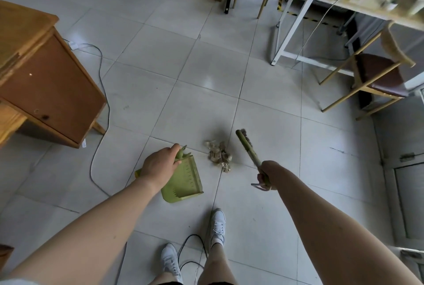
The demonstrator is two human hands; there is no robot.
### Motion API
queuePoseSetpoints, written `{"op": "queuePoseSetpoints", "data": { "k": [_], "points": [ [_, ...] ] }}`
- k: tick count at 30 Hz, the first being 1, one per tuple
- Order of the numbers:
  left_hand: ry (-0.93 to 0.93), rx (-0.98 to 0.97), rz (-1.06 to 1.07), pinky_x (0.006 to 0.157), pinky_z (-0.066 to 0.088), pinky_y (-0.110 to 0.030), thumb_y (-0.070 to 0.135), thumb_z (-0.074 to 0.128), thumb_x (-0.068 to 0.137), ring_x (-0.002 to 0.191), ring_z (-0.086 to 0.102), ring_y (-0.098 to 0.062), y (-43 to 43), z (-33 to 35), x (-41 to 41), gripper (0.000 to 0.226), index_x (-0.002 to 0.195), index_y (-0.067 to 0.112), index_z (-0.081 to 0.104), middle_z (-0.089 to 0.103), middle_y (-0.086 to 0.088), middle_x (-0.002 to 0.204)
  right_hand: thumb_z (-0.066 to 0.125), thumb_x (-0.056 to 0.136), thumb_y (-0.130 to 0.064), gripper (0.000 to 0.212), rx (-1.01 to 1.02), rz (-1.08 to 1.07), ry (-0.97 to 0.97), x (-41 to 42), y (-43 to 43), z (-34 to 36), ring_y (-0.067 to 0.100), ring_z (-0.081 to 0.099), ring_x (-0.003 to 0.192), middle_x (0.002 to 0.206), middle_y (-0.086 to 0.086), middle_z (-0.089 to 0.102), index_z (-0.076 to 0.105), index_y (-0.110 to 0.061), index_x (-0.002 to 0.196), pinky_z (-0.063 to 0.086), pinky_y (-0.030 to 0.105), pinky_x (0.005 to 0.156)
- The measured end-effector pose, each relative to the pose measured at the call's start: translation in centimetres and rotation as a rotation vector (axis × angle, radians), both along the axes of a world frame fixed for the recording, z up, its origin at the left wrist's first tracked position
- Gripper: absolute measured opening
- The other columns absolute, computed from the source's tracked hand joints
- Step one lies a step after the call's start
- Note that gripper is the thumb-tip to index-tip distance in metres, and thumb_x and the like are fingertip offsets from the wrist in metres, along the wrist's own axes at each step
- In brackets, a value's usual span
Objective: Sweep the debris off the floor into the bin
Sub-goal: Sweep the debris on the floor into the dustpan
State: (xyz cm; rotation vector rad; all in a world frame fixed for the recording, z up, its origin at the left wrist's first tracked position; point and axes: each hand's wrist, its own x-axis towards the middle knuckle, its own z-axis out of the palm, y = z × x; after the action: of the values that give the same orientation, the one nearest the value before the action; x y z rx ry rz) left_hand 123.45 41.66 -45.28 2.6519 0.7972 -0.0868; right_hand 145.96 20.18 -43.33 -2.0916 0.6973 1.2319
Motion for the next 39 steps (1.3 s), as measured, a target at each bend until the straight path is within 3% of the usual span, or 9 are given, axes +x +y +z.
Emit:
{"op": "queuePoseSetpoints", "data": {
  "k": [3,9,14,18,26,30,33,36,39],
  "points": [
    [0.007,-0.019,-0.024,0.058,0.047,-0.034,0.031,0.053,0.095,0.079,0.062,-0.027,0.0,-0.1,-0.8,0.024,0.114,0.018,0.045,0.064,-0.003,0.095,0.034,0.096,-0.015,0.028,0.031,-0.088,0.042,-1.1,-0.8,-0.2,0.012,0.035,0.019,0.053,0.002,0.037,0.04,-0.01,0.069,0.042,0.018,0.031],
    [0.047,-0.004,-0.02,0.058,0.047,-0.034,0.032,0.052,0.095,0.081,0.063,-0.029,0.2,-0.7,-0.4,0.023,0.113,0.018,0.046,0.065,-0.002,0.097,0.03,0.096,-0.007,0.026,0.105,-0.204,0.13,-2.4,0.4,-1.2,0.018,0.044,0.019,0.035,0.008,0.044,0.039,-0.009,0.072,0.04,0.02,0.027],
    [0.092,0.025,0.001,0.057,0.039,-0.03,0.034,0.052,0.095,0.083,0.063,-0.027,0.5,-1.0,1.1,0.025,0.114,0.019,0.045,0.064,-0.001,0.1,0.039,0.098,-0.016,0.026,0.217,-0.378,0.158,-1.0,4.6,-0.9,0.017,0.043,0.048,0.064,0.005,0.042,0.042,-0.009,0.073,0.046,0.026,0.031],
    [0.102,0.04,-0.007,0.057,0.037,-0.03,0.035,0.051,0.095,0.085,0.063,-0.027,1.6,-1.2,3.3,0.026,0.115,0.019,0.046,0.065,0.0,0.101,0.033,0.104,-0.018,0.037,0.295,-0.441,0.175,0.9,7.0,0.5,0.016,0.046,0.021,0.051,0.009,0.051,0.044,-0.005,0.07,0.041,0.019,0.027],
    [0.094,0.005,0.016,0.057,0.035,-0.029,0.035,0.052,0.095,0.086,0.063,-0.028,4.3,-2.0,5.2,0.027,0.116,0.018,0.047,0.065,-0.001,0.101,0.031,0.102,-0.009,0.038,0.297,-0.372,0.109,2.8,13.7,1.6,0.019,0.049,0.02,0.031,0.009,0.048,0.043,-0.004,0.066,0.04,0.021,0.048],
    [0.046,-0.045,0.031,0.057,0.038,-0.03,0.032,0.055,0.094,0.085,0.064,-0.03,7.0,-2.4,5.8,0.027,0.115,0.018,0.048,0.066,-0.003,0.099,0.031,0.102,-0.006,0.034,0.305,-0.27,0.14,3.5,16.8,2.5,0.017,0.046,0.017,0.027,0.011,0.047,0.045,-0.002,0.072,0.041,0.017,0.031],
    [0.034,-0.082,0.022,0.06,0.047,-0.034,0.031,0.055,0.094,0.086,0.064,-0.03,9.4,-2.2,6.5,0.028,0.117,0.017,0.048,0.066,-0.005,0.1,0.026,0.104,0.006,0.04,0.411,-0.486,0.165,3.5,18.9,4.6,-0.002,0.043,0.018,0.016,-0.007,0.033,0.036,-0.01,0.069,0.036,0.011,0.028],
    [0.018,-0.123,0.013,0.065,0.052,-0.038,0.03,0.056,0.094,0.086,0.063,-0.03,11.7,-1.7,6.9,0.029,0.118,0.016,0.048,0.065,-0.006,0.099,0.029,0.105,-0.008,0.033,0.383,-0.299,0.093,3.2,19.9,4.2,0.008,0.038,0.014,0.034,0.001,0.05,0.045,-0.006,0.077,0.032,0.012,0.026],
    [0.004,-0.164,0.012,0.066,0.051,-0.037,0.028,0.055,0.094,0.083,0.061,-0.028,13.5,-1.2,7.0,0.024,0.113,0.016,0.047,0.062,-0.005,0.092,0.033,0.098,-0.006,0.036,0.301,-0.351,0.052,3.6,20.1,4.2,0.014,0.041,0.022,0.044,0.009,0.043,0.041,-0.007,0.063,0.03,0.015,0.045]
  ]
}}
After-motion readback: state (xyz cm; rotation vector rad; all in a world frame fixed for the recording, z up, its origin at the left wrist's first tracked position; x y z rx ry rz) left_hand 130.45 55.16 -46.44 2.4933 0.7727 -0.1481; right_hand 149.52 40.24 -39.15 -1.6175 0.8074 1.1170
